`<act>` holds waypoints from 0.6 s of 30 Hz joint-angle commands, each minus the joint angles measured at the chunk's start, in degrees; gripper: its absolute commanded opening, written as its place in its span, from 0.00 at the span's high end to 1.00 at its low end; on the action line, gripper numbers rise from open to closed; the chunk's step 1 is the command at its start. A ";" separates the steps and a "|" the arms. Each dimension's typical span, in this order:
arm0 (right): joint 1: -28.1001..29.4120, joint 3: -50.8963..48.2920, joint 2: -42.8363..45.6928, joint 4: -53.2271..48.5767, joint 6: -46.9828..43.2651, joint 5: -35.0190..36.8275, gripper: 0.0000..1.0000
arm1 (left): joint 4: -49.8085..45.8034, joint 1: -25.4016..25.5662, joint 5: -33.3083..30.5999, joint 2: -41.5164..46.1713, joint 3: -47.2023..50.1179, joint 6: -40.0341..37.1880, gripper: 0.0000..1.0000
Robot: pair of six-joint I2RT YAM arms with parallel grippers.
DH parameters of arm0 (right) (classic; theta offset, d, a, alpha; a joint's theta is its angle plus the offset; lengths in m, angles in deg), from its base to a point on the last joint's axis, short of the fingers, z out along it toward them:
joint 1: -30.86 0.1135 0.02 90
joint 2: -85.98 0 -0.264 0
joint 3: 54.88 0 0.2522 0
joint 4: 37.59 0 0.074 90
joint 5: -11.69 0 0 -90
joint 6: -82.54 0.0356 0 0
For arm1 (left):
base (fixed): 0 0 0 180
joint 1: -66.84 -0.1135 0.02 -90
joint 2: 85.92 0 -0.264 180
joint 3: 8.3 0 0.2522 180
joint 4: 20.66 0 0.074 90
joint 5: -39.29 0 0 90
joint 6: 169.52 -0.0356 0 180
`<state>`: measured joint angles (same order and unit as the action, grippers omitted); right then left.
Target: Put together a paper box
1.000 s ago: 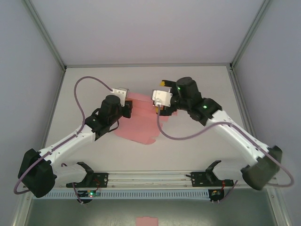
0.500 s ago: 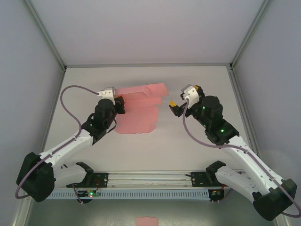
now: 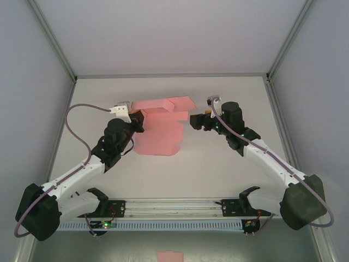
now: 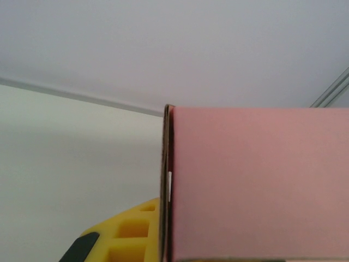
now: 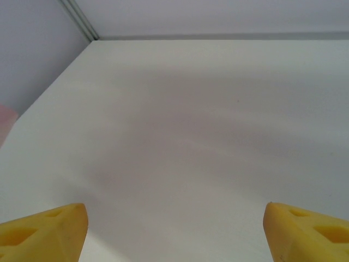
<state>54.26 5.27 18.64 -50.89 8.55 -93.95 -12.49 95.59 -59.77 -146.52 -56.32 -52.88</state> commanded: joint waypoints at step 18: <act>13.06 7.86 -7.57 6.97 10.55 17.36 0.16 | 0.80 -0.38 1.65 -3.68 -3.84 -0.36 1.00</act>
<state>64.40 11.42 12.98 -48.42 13.97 -83.52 -14.15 94.85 -60.15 -149.77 -58.20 -53.93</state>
